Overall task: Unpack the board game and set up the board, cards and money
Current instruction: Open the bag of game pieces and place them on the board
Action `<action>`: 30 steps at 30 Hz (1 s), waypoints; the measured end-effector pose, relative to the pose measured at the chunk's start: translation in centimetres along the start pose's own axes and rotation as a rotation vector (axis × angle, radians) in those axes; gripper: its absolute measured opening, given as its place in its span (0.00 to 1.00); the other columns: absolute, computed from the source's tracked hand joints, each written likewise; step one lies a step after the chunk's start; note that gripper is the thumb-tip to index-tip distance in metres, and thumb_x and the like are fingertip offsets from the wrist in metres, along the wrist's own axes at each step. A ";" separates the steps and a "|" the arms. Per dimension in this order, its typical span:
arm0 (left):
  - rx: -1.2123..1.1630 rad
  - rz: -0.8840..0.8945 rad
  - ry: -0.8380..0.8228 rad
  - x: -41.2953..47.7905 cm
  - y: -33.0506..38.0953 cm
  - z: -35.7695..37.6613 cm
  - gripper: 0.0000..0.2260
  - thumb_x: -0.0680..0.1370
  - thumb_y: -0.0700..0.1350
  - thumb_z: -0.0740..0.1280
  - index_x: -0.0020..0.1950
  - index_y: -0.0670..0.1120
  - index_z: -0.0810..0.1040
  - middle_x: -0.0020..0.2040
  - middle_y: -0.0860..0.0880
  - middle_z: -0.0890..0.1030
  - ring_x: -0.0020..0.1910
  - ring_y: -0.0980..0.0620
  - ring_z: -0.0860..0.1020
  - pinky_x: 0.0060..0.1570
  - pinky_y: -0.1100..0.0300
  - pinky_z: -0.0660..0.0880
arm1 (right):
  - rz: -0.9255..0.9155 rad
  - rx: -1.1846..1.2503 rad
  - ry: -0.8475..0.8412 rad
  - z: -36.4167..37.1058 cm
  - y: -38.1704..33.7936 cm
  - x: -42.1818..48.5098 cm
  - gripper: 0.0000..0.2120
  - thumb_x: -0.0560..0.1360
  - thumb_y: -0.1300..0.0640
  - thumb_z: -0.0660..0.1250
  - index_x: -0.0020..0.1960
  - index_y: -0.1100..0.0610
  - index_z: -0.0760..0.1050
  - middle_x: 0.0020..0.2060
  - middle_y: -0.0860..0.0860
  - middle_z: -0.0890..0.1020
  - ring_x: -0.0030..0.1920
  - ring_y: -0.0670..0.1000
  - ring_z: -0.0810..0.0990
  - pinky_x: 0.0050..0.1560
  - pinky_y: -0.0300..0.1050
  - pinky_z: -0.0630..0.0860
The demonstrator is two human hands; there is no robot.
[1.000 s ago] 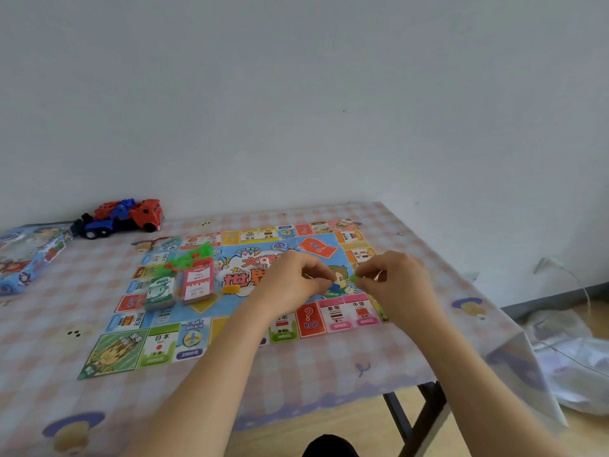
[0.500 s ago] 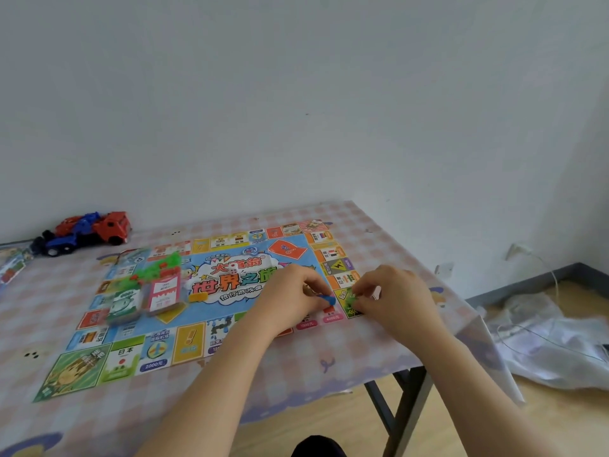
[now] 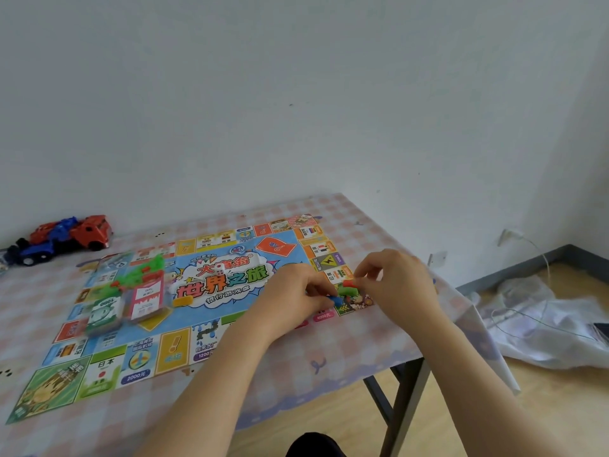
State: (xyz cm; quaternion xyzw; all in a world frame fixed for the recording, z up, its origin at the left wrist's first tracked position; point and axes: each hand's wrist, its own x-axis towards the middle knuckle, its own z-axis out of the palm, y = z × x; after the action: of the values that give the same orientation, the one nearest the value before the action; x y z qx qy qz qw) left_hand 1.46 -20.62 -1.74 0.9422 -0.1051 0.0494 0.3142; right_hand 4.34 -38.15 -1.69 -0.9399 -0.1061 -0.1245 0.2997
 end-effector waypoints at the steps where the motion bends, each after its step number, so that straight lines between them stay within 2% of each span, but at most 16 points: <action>1: -0.016 -0.002 0.004 0.1 0.1 0.1 0.08 0.73 0.43 0.73 0.50 0.52 0.84 0.43 0.57 0.79 0.41 0.61 0.77 0.40 0.71 0.72 | 0.015 0.015 0.028 0.0 0.2 0.1 0.06 0.74 0.55 0.67 0.46 0.49 0.82 0.43 0.45 0.82 0.42 0.47 0.77 0.36 0.40 0.70; 4: -0.045 0.001 0.016 0.4 0.3 0.5 0.07 0.72 0.43 0.73 0.48 0.52 0.84 0.43 0.56 0.82 0.42 0.62 0.78 0.41 0.69 0.74 | 0.056 0.037 0.017 0.0 0.6 0.4 0.11 0.77 0.58 0.62 0.50 0.50 0.83 0.47 0.45 0.83 0.42 0.46 0.76 0.40 0.40 0.71; 10: -0.038 0.030 0.048 0.7 0.8 0.9 0.06 0.70 0.44 0.75 0.46 0.50 0.85 0.43 0.55 0.80 0.41 0.60 0.78 0.42 0.66 0.76 | 0.064 0.049 -0.108 0.7 0.8 0.7 0.06 0.74 0.53 0.68 0.49 0.49 0.83 0.42 0.45 0.83 0.40 0.44 0.77 0.40 0.39 0.74; 19: -0.041 0.037 0.091 1.1 1.0 1.4 0.05 0.69 0.44 0.76 0.43 0.51 0.83 0.42 0.55 0.81 0.41 0.59 0.79 0.45 0.58 0.79 | 0.045 0.037 -0.122 0.6 0.5 0.8 0.08 0.75 0.57 0.67 0.49 0.49 0.84 0.44 0.47 0.83 0.41 0.45 0.77 0.41 0.39 0.74; 23: -0.053 0.043 0.154 0.9 0.7 1.0 0.05 0.70 0.44 0.75 0.44 0.50 0.83 0.43 0.55 0.81 0.41 0.60 0.79 0.45 0.60 0.78 | 0.029 0.056 -0.044 0.5 0.1 0.8 0.09 0.76 0.58 0.65 0.50 0.51 0.83 0.43 0.46 0.83 0.38 0.44 0.75 0.34 0.32 0.67; 27: -0.017 0.022 0.264 0.2 -0.4 -1.3 0.02 0.74 0.44 0.71 0.46 0.50 0.82 0.43 0.56 0.80 0.41 0.61 0.77 0.43 0.65 0.76 | -0.029 0.085 -0.034 1.0 -2.2 1.0 0.08 0.76 0.58 0.65 0.49 0.53 0.83 0.44 0.47 0.83 0.40 0.47 0.77 0.40 0.42 0.74; 30: 0.064 -0.070 0.338 -0.8 -2.5 -3.4 0.04 0.75 0.44 0.70 0.48 0.51 0.82 0.44 0.58 0.79 0.42 0.61 0.77 0.44 0.64 0.74 | -0.098 0.116 -0.070 2.5 -4.9 1.0 0.08 0.76 0.57 0.65 0.49 0.53 0.83 0.45 0.48 0.84 0.42 0.48 0.79 0.44 0.45 0.77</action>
State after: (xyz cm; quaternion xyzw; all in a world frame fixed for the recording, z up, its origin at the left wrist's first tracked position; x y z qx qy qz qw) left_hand 1.10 -16.52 -0.62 0.9330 -0.0164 0.1997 0.2989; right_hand 4.35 -32.63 -0.76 -0.9184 -0.1694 -0.1000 0.3432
